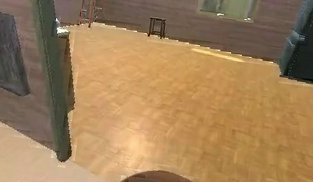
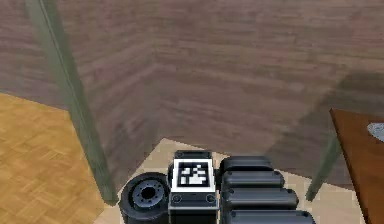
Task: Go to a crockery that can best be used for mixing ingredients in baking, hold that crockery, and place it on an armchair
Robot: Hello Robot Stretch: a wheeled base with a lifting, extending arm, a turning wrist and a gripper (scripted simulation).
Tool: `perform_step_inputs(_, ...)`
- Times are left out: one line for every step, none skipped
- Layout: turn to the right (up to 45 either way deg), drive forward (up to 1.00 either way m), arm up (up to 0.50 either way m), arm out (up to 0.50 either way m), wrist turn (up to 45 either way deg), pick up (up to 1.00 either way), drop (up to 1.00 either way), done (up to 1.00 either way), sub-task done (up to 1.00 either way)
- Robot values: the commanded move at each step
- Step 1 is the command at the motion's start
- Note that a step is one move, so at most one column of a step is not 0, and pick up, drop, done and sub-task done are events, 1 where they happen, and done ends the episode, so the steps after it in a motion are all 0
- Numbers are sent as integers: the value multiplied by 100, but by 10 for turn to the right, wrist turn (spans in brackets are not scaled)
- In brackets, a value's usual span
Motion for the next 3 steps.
perform_step_inputs(-450,0,0,0,0,0,0,0,0)
perform_step_inputs(-300,0,0,0,0,0,0,0,0)
perform_step_inputs(0,70,0,0,0,0,0,0,0)
